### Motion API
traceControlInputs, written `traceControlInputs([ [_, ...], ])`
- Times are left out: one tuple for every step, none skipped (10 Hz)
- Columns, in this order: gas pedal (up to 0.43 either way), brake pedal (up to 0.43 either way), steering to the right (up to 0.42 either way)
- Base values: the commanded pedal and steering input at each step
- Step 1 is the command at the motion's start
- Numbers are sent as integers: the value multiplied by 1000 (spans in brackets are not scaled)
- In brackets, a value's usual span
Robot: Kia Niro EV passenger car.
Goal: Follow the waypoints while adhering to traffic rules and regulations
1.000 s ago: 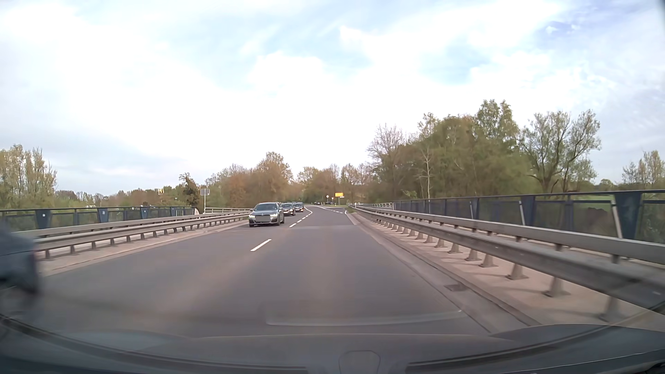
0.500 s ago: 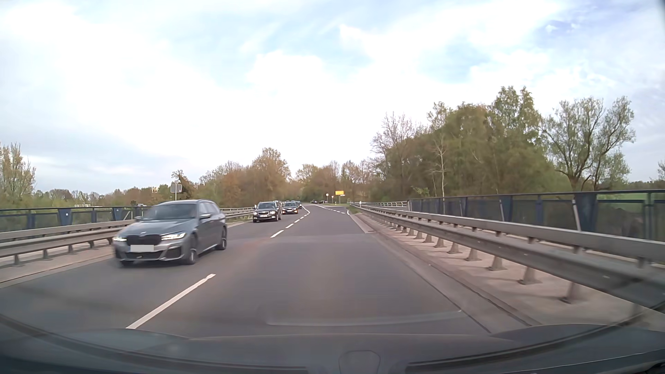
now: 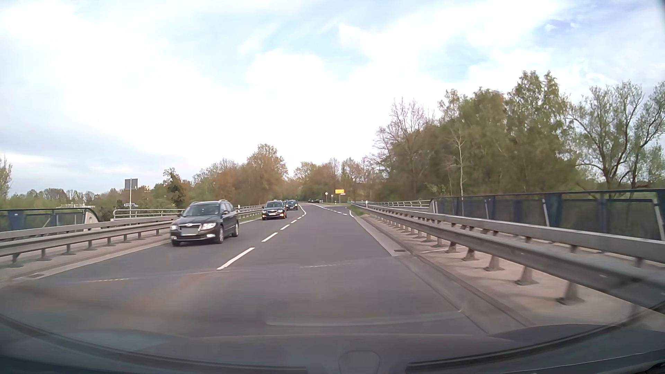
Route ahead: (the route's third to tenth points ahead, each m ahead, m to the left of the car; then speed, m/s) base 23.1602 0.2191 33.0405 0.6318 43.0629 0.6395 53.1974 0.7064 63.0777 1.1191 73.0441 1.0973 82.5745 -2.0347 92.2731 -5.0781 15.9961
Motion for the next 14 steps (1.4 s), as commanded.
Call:
traceControlInputs([
  [47,0,1],
  [47,0,2],
  [39,0,2],
  [8,0,2],
  [0,0,2],
  [0,0,2],
  [0,0,3],
  [0,0,4],
  [0,0,4],
  [0,0,4],
  [0,0,4],
  [0,0,4],
  [0,0,4],
  [0,0,4],
])
